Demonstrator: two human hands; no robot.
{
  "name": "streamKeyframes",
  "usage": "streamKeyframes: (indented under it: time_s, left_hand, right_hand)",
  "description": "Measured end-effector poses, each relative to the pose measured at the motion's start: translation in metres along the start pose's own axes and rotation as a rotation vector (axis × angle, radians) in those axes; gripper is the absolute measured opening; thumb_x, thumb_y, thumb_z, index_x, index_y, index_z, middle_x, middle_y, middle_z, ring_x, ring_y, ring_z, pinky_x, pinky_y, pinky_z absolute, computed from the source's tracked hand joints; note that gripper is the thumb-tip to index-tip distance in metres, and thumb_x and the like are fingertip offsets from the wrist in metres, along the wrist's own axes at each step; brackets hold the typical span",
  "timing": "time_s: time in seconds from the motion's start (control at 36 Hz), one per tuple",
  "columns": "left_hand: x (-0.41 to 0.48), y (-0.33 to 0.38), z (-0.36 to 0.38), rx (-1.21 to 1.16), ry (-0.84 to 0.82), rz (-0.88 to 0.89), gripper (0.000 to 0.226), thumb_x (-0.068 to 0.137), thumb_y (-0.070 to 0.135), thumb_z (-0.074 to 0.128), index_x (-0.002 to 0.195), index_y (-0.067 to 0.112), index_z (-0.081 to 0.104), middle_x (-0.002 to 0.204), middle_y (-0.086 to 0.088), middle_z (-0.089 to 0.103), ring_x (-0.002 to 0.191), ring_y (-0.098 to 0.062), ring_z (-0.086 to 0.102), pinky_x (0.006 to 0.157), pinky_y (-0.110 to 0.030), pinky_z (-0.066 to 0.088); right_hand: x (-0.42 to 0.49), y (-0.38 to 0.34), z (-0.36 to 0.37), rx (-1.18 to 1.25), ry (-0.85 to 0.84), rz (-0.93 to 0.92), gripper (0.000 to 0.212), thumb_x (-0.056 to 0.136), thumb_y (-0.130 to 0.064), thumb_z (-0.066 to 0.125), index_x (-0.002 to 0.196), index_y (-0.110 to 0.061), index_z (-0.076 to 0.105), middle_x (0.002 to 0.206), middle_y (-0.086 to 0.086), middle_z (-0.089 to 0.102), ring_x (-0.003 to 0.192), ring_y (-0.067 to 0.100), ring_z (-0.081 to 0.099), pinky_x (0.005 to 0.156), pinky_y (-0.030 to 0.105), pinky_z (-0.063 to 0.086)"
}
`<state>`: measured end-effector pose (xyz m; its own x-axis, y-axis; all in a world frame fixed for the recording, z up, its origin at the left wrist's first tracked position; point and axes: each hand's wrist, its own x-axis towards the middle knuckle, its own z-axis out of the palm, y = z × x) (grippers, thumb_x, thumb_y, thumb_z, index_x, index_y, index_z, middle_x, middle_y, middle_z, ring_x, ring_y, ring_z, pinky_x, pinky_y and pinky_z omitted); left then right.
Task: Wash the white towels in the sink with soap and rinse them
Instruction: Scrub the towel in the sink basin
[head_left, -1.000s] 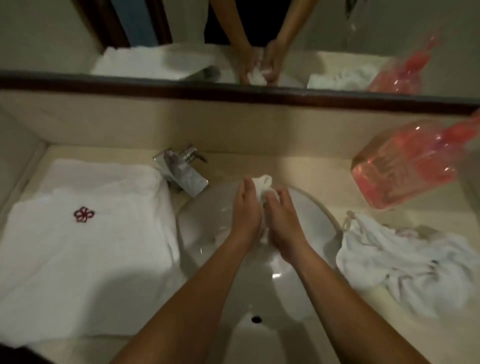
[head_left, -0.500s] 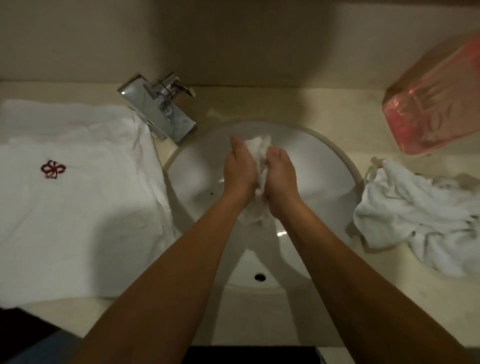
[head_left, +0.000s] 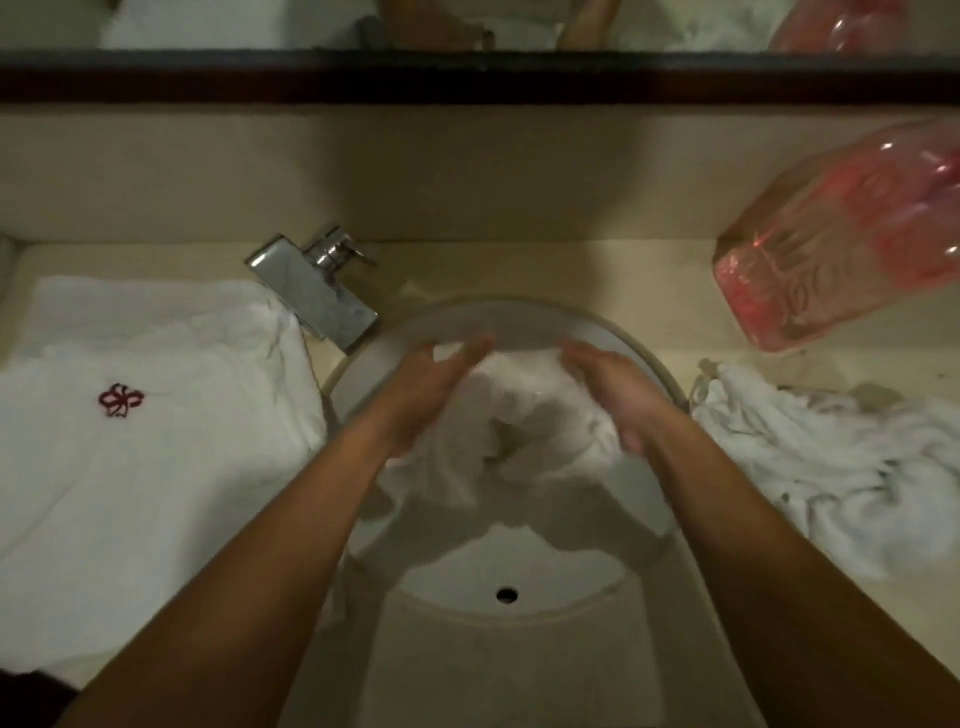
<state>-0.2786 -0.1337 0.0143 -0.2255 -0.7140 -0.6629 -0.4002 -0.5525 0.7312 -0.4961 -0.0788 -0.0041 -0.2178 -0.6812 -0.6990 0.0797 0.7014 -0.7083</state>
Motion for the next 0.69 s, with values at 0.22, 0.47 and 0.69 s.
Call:
streamKeyframes:
  time_s: [0.22,0.47,0.69]
  left_hand:
    - [-0.017,-0.001,-0.036,0.924,-0.117,0.164,0.065,0.071,0.088,0.066,0.089,0.026,0.067,0.090,0.005,0.069,0.082,-0.015,0.062,0.078,-0.038,0.050]
    - [-0.044,-0.008,-0.049,0.659,-0.015,0.290,0.071,0.071,0.096,0.060,0.104,0.033,0.060,0.098,0.018,0.061,0.088,-0.003,0.060,0.075,-0.030,0.050]
    - [-0.014,-0.028,-0.027,0.325,0.037,0.064,0.054,0.103,0.068,0.048,0.104,0.022,0.076,0.101,0.007,0.072,0.098,-0.019,0.067,0.089,-0.034,0.050]
  right_hand:
    - [-0.048,-0.053,-0.044,-0.454,-0.215,0.057,0.055,0.073,-0.049,0.094,0.115,-0.017,0.079,0.106,0.010,0.081,0.098,0.029,0.078,0.097,0.046,0.059]
    - [-0.076,-0.070,-0.056,0.142,-0.495,0.042,0.038,0.090,-0.011,0.075,0.126,0.002,0.072,0.130,0.030,0.068,0.111,0.042,0.070,0.092,0.048,0.061]
    - [-0.031,-0.025,-0.037,-0.151,0.038,-0.098,0.019,0.098,-0.017,0.075,0.114,-0.006,0.076,0.108,0.021,0.079,0.095,0.034,0.076,0.090,0.049,0.061]
